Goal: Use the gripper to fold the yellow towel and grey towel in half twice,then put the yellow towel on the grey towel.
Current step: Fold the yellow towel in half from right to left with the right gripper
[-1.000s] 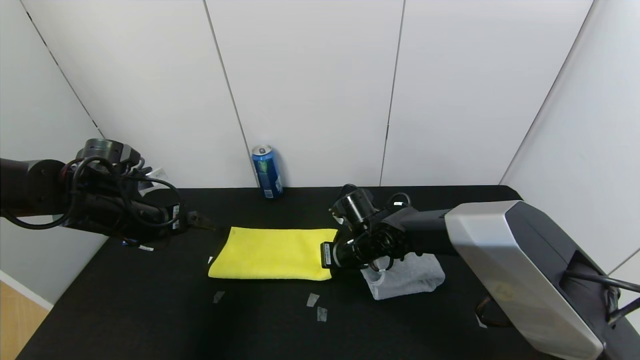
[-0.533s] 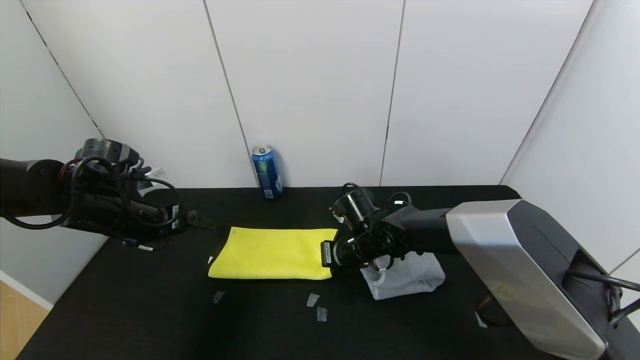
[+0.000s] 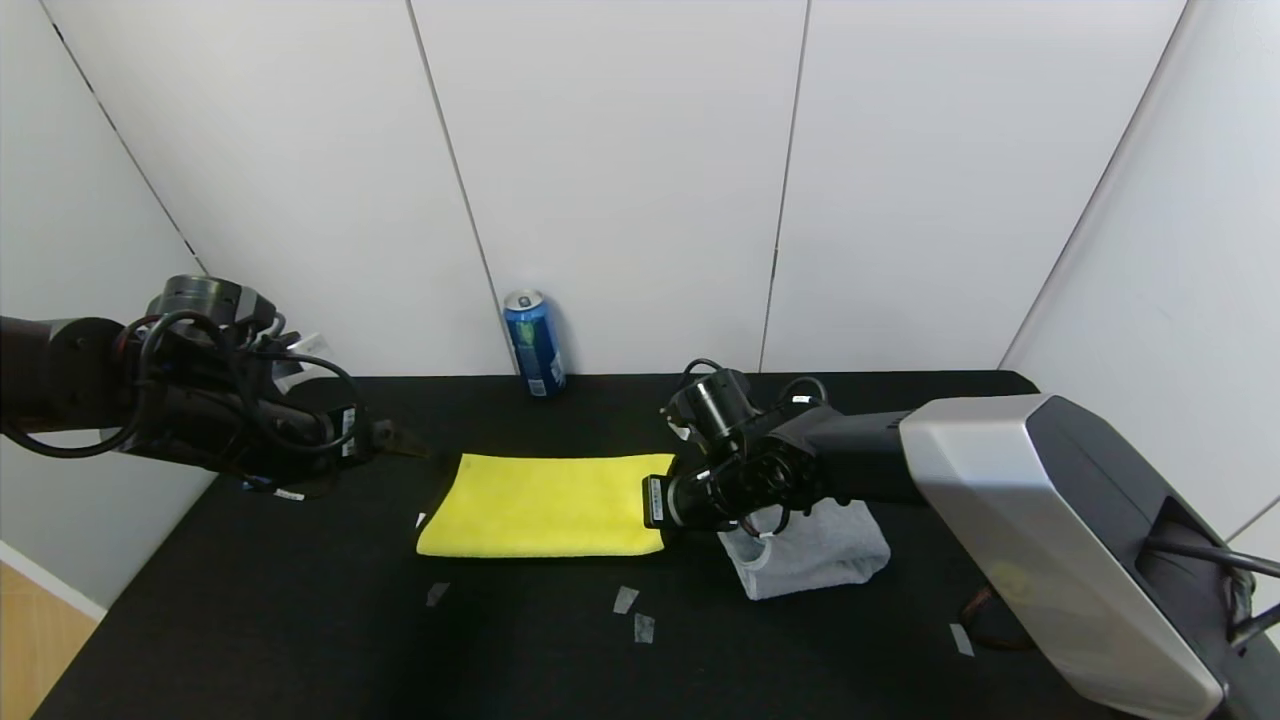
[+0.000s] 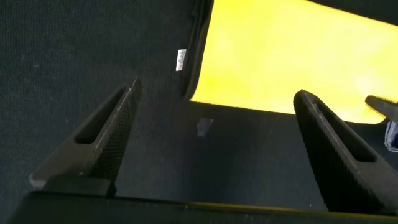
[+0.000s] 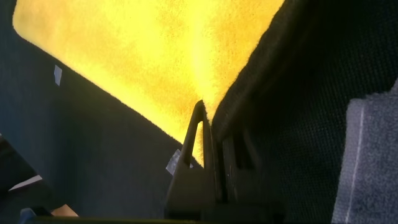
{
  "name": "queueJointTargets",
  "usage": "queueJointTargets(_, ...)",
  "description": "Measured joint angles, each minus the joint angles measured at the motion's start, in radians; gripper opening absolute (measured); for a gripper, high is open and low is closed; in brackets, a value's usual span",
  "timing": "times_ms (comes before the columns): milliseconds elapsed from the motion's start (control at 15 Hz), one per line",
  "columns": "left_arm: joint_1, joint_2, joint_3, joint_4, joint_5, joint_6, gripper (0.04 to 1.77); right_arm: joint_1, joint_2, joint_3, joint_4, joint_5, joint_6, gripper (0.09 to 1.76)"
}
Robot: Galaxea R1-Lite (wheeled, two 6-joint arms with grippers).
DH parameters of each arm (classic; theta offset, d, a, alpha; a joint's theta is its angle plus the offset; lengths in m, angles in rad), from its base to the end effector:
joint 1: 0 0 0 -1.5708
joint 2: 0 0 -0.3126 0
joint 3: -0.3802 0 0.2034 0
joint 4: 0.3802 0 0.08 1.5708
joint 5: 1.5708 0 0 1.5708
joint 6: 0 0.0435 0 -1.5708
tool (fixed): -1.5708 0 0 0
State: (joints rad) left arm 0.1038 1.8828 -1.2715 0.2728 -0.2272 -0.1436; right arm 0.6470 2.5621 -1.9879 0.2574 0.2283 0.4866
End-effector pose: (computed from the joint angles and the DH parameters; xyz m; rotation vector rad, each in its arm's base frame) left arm 0.3706 0.0288 0.1563 -0.2799 0.8808 -0.0525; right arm 0.4278 0.3355 0.0415 0.2512 1.0138 0.5976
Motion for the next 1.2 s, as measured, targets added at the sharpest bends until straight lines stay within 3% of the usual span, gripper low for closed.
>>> queueJointTargets(1000,0.007,-0.004,-0.002,0.002,-0.012,-0.001,1.72,-0.004,-0.02,0.0,0.0,0.001,0.018,0.15)
queueJointTargets(1200,0.008,-0.017,0.0,0.008,-0.013,-0.003,1.72,-0.066,-0.08,0.006,0.056,0.0,0.02,0.15)
